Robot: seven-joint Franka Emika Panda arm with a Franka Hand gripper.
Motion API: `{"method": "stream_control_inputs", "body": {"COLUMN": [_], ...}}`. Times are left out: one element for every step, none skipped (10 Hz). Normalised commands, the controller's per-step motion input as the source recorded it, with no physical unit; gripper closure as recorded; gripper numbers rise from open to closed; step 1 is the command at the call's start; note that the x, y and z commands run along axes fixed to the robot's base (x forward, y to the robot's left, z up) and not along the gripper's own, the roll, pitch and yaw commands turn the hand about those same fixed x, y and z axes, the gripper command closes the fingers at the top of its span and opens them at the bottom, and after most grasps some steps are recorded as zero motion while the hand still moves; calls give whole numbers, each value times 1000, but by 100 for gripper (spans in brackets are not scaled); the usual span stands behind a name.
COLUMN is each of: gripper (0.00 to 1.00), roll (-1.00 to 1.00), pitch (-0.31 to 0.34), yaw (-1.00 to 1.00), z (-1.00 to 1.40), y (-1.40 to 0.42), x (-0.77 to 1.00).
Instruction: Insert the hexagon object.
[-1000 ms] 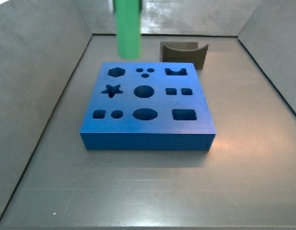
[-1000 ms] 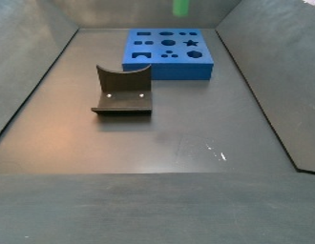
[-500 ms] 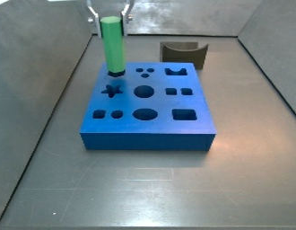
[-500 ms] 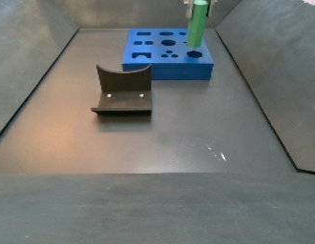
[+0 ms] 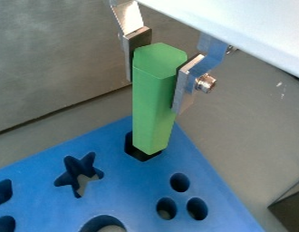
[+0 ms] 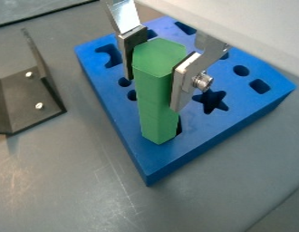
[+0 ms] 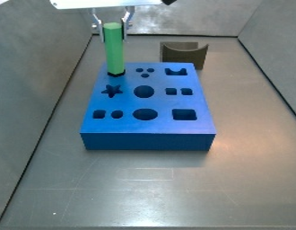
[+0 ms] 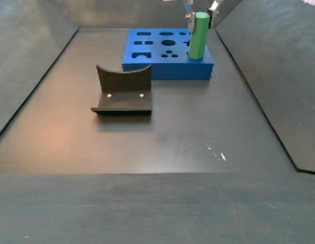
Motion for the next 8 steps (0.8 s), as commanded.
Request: {"method": "stream_control_inputs", "body": {"gripper": [100, 100, 100, 100, 100, 100, 100, 100], "roll": [50, 90, 83, 69, 54, 29, 94, 106], "pitch": [-64, -43, -30, -6, -30, -61, -17, 0], "yaw": [414, 471, 446, 366, 303, 214, 69, -3], "z": [-377, -300, -269, -374, -491, -586, -566, -574], "y": [-149, -274, -263, -100, 0, 20, 60, 0], "x": [20, 0, 0, 109, 146, 137, 123, 80]}}
